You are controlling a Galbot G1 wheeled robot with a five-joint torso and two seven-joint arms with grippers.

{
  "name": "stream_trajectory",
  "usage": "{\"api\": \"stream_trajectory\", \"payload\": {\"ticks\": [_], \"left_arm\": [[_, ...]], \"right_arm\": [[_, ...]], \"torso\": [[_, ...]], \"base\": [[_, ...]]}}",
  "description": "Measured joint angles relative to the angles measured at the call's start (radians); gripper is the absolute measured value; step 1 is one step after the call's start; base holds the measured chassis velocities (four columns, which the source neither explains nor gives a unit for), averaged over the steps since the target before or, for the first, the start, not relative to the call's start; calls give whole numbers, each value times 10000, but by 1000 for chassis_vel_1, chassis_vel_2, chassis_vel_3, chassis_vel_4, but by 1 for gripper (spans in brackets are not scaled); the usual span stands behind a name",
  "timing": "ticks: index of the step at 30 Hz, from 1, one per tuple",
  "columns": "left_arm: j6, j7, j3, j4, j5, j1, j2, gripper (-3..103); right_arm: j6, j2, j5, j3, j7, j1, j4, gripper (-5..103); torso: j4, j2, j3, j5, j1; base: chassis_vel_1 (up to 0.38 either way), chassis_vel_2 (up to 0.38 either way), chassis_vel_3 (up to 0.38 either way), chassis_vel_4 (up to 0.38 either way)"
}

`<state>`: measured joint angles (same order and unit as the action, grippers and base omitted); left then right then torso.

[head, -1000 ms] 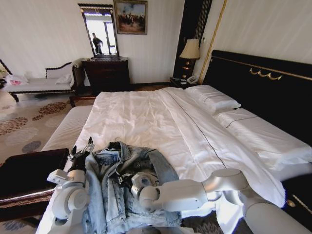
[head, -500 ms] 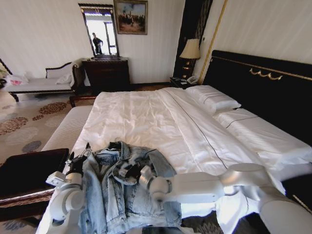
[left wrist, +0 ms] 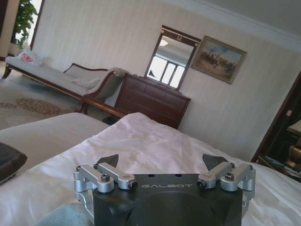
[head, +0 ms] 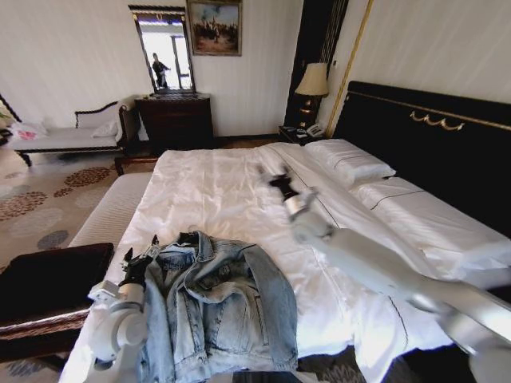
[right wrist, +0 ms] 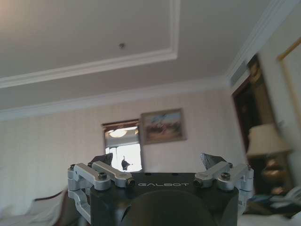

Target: Pick up the clothes from the bed and hang them on the clothes hanger.

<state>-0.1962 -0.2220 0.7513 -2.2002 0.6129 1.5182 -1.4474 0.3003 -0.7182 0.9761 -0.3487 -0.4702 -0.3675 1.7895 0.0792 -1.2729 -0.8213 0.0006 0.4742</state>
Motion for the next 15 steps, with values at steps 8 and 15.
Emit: {"api": "stream_trajectory", "payload": {"ticks": [8, 15], "left_arm": [[63, 119, -194, -562, -468, 488, -133, 100], [197, 232, -202, -1050, -851, 1206, -227, 100]], "right_arm": [[1501, 910, -1104, 4379, 2315, -3976, 243, 100], [2300, 377, -187, 7841, 5122, -7709, 897, 100]], "torso": [[-5, -1, 1, -5, -3], [-7, -3, 3, -7, -4]], "base": [[0, 0, 0, 0], [0, 0, 0, 0]]}}
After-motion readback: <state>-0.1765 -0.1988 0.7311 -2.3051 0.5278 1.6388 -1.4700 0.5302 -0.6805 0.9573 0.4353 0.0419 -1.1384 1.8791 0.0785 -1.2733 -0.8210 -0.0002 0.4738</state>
